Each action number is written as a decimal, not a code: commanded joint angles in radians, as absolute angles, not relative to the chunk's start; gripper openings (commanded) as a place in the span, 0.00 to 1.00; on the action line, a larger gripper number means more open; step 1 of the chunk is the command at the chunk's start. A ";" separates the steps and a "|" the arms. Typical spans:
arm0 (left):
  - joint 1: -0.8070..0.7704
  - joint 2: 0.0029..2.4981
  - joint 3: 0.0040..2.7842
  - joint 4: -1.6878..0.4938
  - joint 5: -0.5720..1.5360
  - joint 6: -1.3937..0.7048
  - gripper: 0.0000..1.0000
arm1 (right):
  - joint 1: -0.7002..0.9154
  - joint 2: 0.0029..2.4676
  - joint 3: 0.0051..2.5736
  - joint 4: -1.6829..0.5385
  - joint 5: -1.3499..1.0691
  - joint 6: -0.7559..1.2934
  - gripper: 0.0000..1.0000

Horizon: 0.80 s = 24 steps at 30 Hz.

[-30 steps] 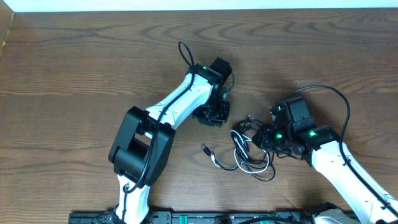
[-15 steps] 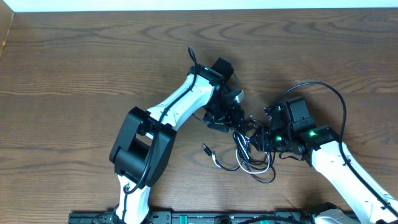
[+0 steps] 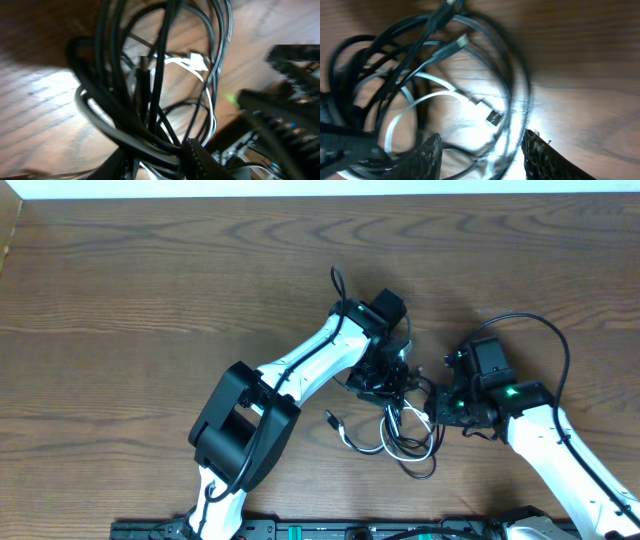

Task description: Untangle cables

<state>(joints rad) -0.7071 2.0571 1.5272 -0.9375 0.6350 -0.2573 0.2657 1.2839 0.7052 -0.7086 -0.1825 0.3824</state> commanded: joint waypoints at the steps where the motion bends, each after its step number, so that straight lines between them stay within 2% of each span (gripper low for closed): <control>1: -0.701 2.057 1.529 -0.941 0.536 -0.265 0.31 | 0.216 1.279 0.716 -0.727 -0.141 0.373 0.47; 3: -0.699 2.057 1.529 -0.946 0.538 -0.265 0.23 | 0.190 1.279 0.716 -0.730 -0.147 0.371 0.47; 5: -0.700 2.057 1.529 -0.940 0.538 -0.262 0.08 | 0.166 1.279 0.716 -0.728 -0.189 0.338 0.47; 10: -0.689 2.057 1.529 -0.933 0.730 -0.017 0.08 | 0.117 1.279 0.716 -0.725 -0.374 0.236 0.45; 15: -0.641 2.057 1.529 -0.929 0.921 0.075 0.08 | 0.056 1.279 0.716 -0.725 -0.558 0.140 0.46; 16: -0.630 2.057 1.529 -0.929 0.940 0.082 0.10 | 0.046 1.279 0.716 -0.725 -0.566 0.140 0.46; 17: -0.623 2.057 1.529 -0.930 0.947 0.082 0.27 | 0.036 1.279 0.716 -0.725 -0.574 0.140 0.46; 18: -0.617 2.057 1.529 -0.933 0.947 0.082 0.48 | 0.026 1.279 0.716 -0.725 -0.580 0.140 0.46; 19: -0.612 2.057 1.529 -0.938 0.945 0.082 0.58 | 0.016 1.279 0.716 -0.725 -0.583 0.140 0.47; 21: -0.609 2.057 1.529 -0.958 0.939 0.082 0.64 | 0.005 1.279 0.716 -0.726 -0.590 0.140 0.47; 24: -0.609 2.057 1.529 -1.001 0.887 0.082 0.65 | 0.001 1.279 0.716 -0.726 -0.611 0.140 0.48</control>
